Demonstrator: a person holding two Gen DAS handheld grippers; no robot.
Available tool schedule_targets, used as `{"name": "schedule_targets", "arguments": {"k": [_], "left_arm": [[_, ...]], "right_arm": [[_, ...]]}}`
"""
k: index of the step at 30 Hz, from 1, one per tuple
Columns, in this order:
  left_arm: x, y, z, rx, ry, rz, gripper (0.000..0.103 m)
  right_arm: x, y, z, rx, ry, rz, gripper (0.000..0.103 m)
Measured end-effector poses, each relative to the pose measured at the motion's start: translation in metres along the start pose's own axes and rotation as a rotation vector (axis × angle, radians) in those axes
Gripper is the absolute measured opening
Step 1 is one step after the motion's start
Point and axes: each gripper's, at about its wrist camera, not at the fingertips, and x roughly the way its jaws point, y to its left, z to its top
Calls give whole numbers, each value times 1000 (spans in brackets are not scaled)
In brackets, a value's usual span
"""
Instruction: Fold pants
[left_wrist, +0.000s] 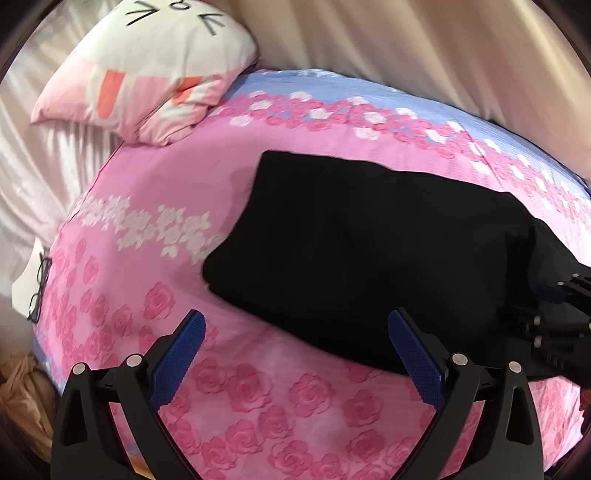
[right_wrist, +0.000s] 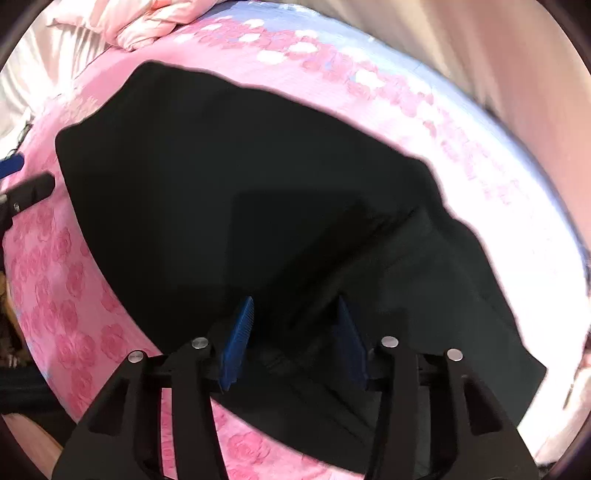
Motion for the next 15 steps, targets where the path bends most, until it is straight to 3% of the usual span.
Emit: {"name": "schedule_targets", "arguments": {"k": [2, 3, 4, 8, 9, 10, 15], "left_arm": [[-3, 11, -2, -20, -2, 6, 98], [-4, 16, -3, -33, -2, 10, 98], [-4, 23, -4, -49, 0, 15, 98], [-3, 51, -12, -127, 23, 33, 98], [-3, 57, -14, -138, 27, 48, 93], [-2, 64, -17, -144, 41, 105, 96], [-7, 107, -40, -232, 62, 121, 96]], "right_arm": [[-33, 14, 13, -5, -105, 44, 58], [-44, 26, 21, -37, -142, 57, 70], [-53, 47, 35, -110, -171, 66, 72], [-45, 120, 79, -296, -198, 135, 71], [-40, 134, 86, -320, -193, 142, 71], [-30, 151, 96, -346, -176, 163, 72], [2, 203, 113, -418, -102, 202, 72]]}}
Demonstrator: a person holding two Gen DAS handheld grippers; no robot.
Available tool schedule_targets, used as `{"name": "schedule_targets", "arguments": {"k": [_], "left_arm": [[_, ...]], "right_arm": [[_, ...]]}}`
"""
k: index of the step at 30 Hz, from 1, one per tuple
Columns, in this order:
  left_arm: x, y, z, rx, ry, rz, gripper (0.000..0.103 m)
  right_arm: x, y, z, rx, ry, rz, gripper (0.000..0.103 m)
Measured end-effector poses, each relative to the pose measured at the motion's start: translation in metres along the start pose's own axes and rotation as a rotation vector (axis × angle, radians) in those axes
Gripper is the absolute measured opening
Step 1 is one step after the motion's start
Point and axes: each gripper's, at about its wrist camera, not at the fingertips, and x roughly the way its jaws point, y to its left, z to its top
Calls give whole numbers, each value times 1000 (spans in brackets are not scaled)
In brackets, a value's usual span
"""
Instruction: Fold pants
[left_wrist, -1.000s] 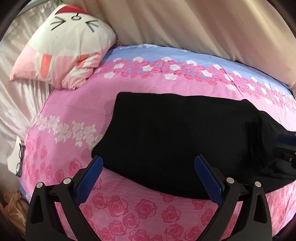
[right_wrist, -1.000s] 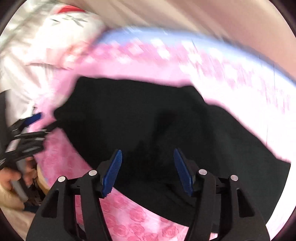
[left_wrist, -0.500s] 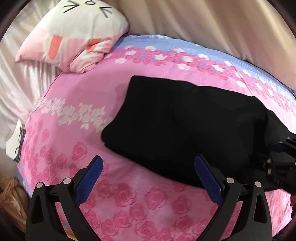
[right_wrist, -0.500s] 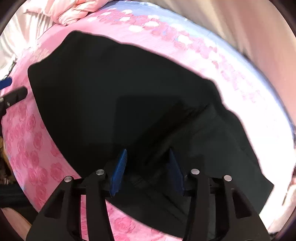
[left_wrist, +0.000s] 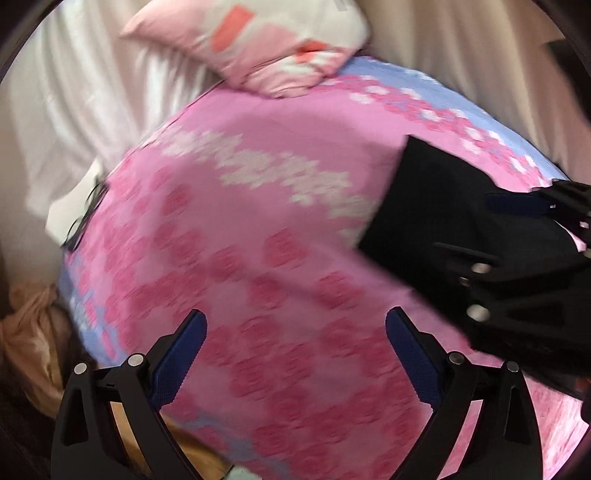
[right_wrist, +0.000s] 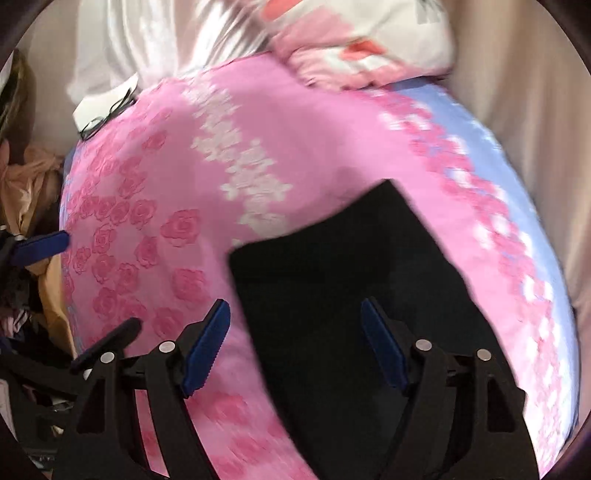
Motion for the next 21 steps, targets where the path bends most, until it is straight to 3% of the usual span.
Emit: {"name": "schedule_targets", "arguments": {"k": [7, 11, 13, 14, 18, 21], "left_arm": [[5, 36, -20, -55, 61, 95, 96], [7, 42, -24, -57, 74, 108, 96], [7, 42, -25, -54, 76, 107, 96], [6, 40, -25, -49, 76, 107, 96], [2, 33, -24, -25, 68, 106, 96], [-4, 22, -20, 1, 55, 92, 96]], "right_arm": [[50, 36, 12, -39, 86, -65, 73], [52, 36, 10, -15, 70, -78, 71], [50, 31, 11, 17, 69, -89, 55], [48, 28, 12, 43, 68, -86, 52], [31, -2, 6, 234, 38, 30, 19], [3, -37, -10, 446, -24, 161, 17]]}}
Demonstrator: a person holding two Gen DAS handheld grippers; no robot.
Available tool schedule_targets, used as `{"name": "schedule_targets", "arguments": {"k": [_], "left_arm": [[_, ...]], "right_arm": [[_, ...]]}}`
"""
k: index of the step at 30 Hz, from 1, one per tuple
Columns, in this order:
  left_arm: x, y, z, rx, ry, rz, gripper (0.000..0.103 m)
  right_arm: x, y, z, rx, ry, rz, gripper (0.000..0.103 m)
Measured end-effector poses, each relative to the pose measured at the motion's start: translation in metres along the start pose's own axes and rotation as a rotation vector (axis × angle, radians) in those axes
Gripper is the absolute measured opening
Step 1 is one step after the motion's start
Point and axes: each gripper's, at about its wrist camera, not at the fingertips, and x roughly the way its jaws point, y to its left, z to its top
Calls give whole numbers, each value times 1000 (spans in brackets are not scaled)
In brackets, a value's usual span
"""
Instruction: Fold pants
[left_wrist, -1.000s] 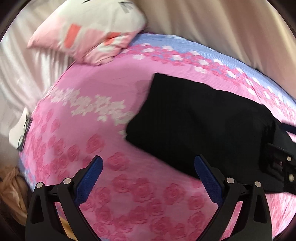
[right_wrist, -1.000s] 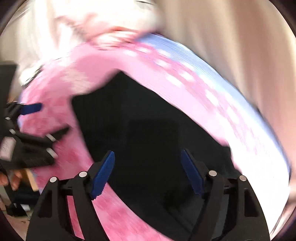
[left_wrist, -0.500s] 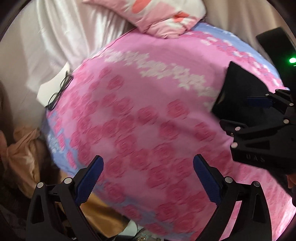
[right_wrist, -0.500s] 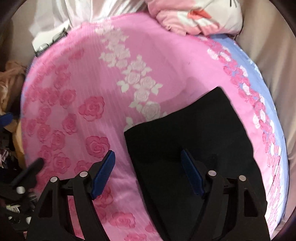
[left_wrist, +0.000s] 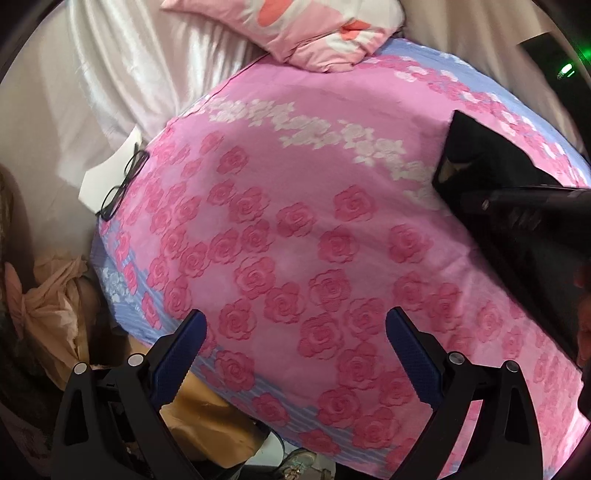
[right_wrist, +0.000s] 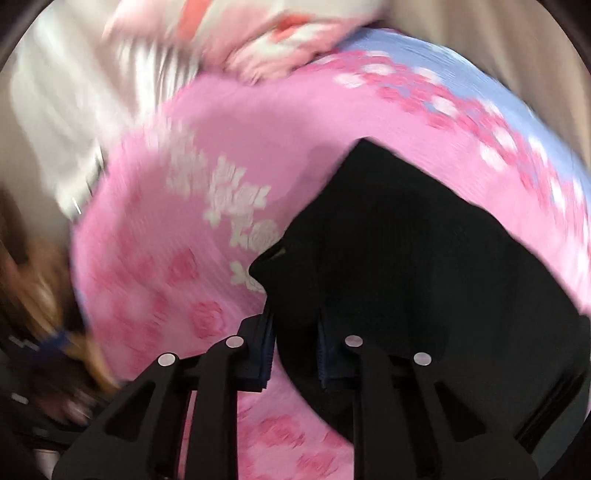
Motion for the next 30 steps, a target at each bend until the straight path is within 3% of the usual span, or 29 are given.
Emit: {"name": "schedule_targets", "arguments": {"k": [8, 15, 18, 24, 30], "left_arm": [[-29, -63, 20, 156, -78, -44, 96], [-64, -144, 40, 318, -146, -124, 96], [-83, -183, 44, 394, -176, -157, 96], [-109, -265, 33, 547, -210, -222, 96], [-120, -337, 6, 692, -214, -251, 96]], "right_arm": [[-100, -105, -23, 370, -172, 211, 17], [-188, -204, -76, 605, -355, 278, 17], [-227, -251, -118, 700, -450, 250, 17], [-266, -329, -211, 883, -549, 172, 17], [-257, -376, -314, 1063, -541, 128, 17]]}}
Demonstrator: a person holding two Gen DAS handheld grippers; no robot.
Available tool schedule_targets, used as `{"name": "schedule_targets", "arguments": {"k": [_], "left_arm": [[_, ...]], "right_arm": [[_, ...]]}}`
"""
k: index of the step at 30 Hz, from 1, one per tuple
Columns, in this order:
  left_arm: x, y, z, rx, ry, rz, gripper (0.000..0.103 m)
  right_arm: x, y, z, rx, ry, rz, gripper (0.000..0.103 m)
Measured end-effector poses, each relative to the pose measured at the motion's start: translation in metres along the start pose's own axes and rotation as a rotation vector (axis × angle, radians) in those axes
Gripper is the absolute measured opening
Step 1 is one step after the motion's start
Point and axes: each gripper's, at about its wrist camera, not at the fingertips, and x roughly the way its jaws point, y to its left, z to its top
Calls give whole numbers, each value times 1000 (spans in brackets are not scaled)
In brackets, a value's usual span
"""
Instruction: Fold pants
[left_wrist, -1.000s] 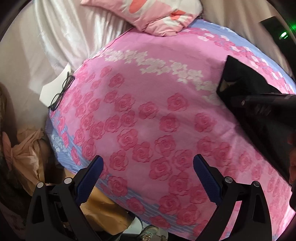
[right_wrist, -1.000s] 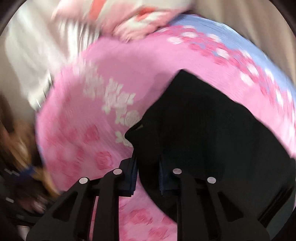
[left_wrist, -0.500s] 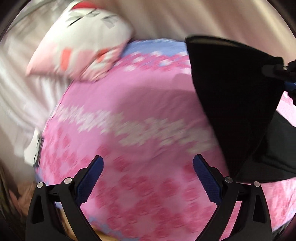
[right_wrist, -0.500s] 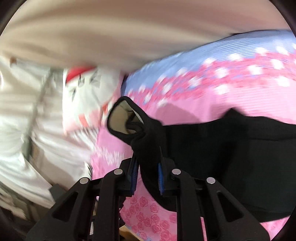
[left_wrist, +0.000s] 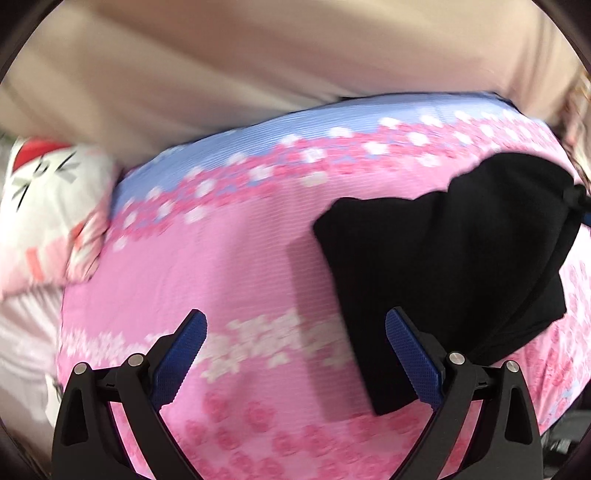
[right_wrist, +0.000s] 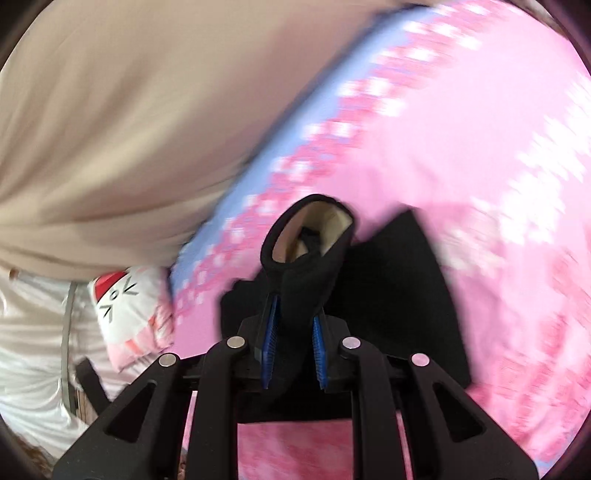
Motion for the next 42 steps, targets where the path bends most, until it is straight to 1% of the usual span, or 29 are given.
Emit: {"name": "schedule_targets", "arguments": {"k": [3, 4, 7, 9, 11, 12, 13, 15, 17, 18, 19, 20, 21, 23, 24, 26, 27, 29, 31, 32, 33, 34, 35, 36, 37, 38, 39, 40, 42], "left_arm": [[6, -30, 9, 47, 23, -15, 96], [8, -37, 12, 55, 31, -22, 96], [16, -57, 17, 76, 59, -29, 96], [25, -69, 19, 89, 81, -21, 96], [31, -77, 20, 95, 105, -18, 96], [33, -78, 20, 92, 110, -21, 96], [34, -81, 20, 87, 112, -23, 96], [35, -83, 20, 81, 117, -23, 96], [38, -86, 18, 71, 134, -25, 96], [37, -86, 16, 64, 139, -29, 96], [35, -86, 15, 58, 137, -30, 96], [32, -84, 13, 52, 131, -23, 96], [31, -81, 12, 45, 128, -18, 96], [29, -72, 6, 22, 132, -15, 96], [29, -68, 3, 10, 134, -10, 96], [30, -57, -4, -20, 143, -3, 96], [32, -51, -6, -36, 150, 0, 96], [33, -38, -10, -72, 154, 5, 96], [32, -30, -12, -95, 147, 4, 96], [33, -26, -13, -101, 145, 2, 96], [34, -26, -13, -101, 146, 2, 96], [37, -27, -14, -96, 150, 1, 96], [44, -30, -16, -84, 161, 3, 96], [49, -33, -17, -76, 169, -1, 97], [54, -37, -18, -67, 175, -3, 98], [56, -40, -18, -54, 176, 5, 98], [57, -43, -17, -36, 172, 16, 98], [57, -46, -16, -17, 161, 27, 98], [58, -50, -15, 6, 149, 39, 98]], "right_arm": [[-6, -42, -12, 55, 15, -30, 16], [-8, -55, -17, 61, 16, -64, 12], [-17, -104, -24, 162, 16, -76, 12], [-18, -116, -24, 154, 46, -86, 12], [-28, -107, -15, 120, 37, -66, 17], [-30, -92, -6, 57, 28, -61, 25], [-29, -72, 5, -35, 21, -78, 53], [-11, -38, 22, -180, 30, -109, 92], [16, -22, 31, -265, 87, -95, 84], [36, -16, 36, -295, 140, -90, 63], [48, -12, 36, -303, 183, -84, 59], [61, -11, 36, -310, 215, -91, 59], [68, -10, 34, -325, 227, -118, 55], [73, -9, 31, -349, 246, -151, 41], [68, -7, 33, -329, 251, -122, 17], [50, 0, 38, -267, 238, -24, 15], [28, 13, 41, -267, 198, 25, 12], [-10, 25, 43, -275, 122, 63, 10], [-37, 14, 37, -259, 76, 35, 10], [-38, 2, 32, -266, 82, -17, 10], [-26, -24, 20, -274, 144, -107, 10], [-10, -49, 11, -247, 217, -138, 13], [3, -75, 2, -199, 260, -148, 19], [2, -98, -3, -112, 217, -88, 25], [-5, -102, -2, -61, 191, -70, 36], [-16, -98, 2, -43, 155, -103, 36], [-26, -90, 5, -66, 110, -136, 36], [-43, -73, 9, -136, 39, -155, 36], [-58, -35, 18, -266, 8, -125, 36]]}}
